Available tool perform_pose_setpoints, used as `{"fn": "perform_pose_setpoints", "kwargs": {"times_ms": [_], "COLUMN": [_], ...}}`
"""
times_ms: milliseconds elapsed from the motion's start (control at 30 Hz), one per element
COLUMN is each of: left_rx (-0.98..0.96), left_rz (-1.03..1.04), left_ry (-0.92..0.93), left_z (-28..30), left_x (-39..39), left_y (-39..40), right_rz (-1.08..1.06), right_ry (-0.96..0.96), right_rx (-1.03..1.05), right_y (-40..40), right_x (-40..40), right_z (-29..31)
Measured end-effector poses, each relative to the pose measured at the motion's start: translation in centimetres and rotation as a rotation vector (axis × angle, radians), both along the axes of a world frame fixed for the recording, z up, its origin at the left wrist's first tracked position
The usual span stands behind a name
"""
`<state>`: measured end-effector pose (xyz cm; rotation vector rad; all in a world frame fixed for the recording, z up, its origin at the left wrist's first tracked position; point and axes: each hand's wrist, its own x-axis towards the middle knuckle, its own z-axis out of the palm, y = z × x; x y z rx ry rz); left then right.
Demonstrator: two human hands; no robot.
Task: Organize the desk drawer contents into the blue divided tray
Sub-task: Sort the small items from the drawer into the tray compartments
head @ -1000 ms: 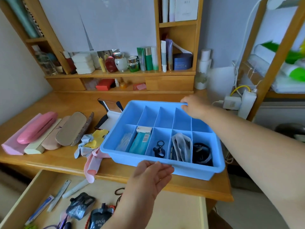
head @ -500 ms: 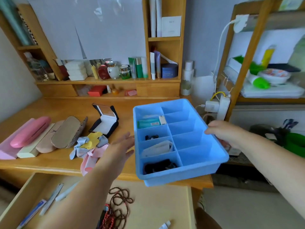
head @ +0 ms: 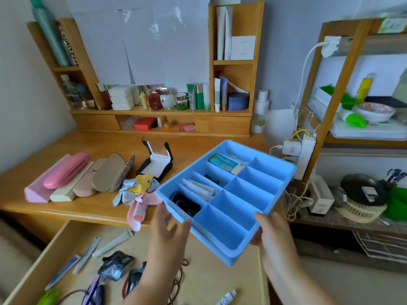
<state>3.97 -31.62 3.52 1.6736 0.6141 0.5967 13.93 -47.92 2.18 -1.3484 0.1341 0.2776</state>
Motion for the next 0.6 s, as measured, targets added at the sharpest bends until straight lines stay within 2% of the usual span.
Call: {"fn": "perform_pose_setpoints", "kwargs": {"times_ms": [100, 167, 333, 400, 467, 533, 600], "left_rx": [-0.095, -0.055, 0.094, 0.108, 0.128, 0.177, 0.252], "left_rz": [-0.106, -0.089, -0.073, -0.061, -0.020, 0.002, -0.012], "left_ry": [0.053, 0.064, 0.158, 0.199, 0.244, 0.287, 0.281], "left_z": [-0.4, 0.0, 0.7, 0.8, 0.7, 0.5, 0.3], "left_x": [-0.3, -0.3, 0.5, 1.2, 1.9, 2.0, 1.6], "left_y": [-1.6, -2.0, 1.2, 2.6, 3.2, 3.5, 3.6], "right_rz": [-0.039, -0.023, 0.208, 0.119, -0.062, -0.195, -0.196], "right_ry": [-0.001, 0.014, 0.184, 0.198, 0.170, 0.101, 0.041], "right_rx": [0.070, 0.138, 0.178, 0.181, 0.172, 0.093, -0.040], "right_y": [2.2, 3.8, 3.6, 1.3, -1.4, -3.8, -5.3], "right_x": [-1.8, -2.8, -2.0, 0.0, 2.3, 4.6, 6.3], "right_z": [-0.7, -0.9, -0.2, 0.2, 0.8, 1.7, 2.4]}}
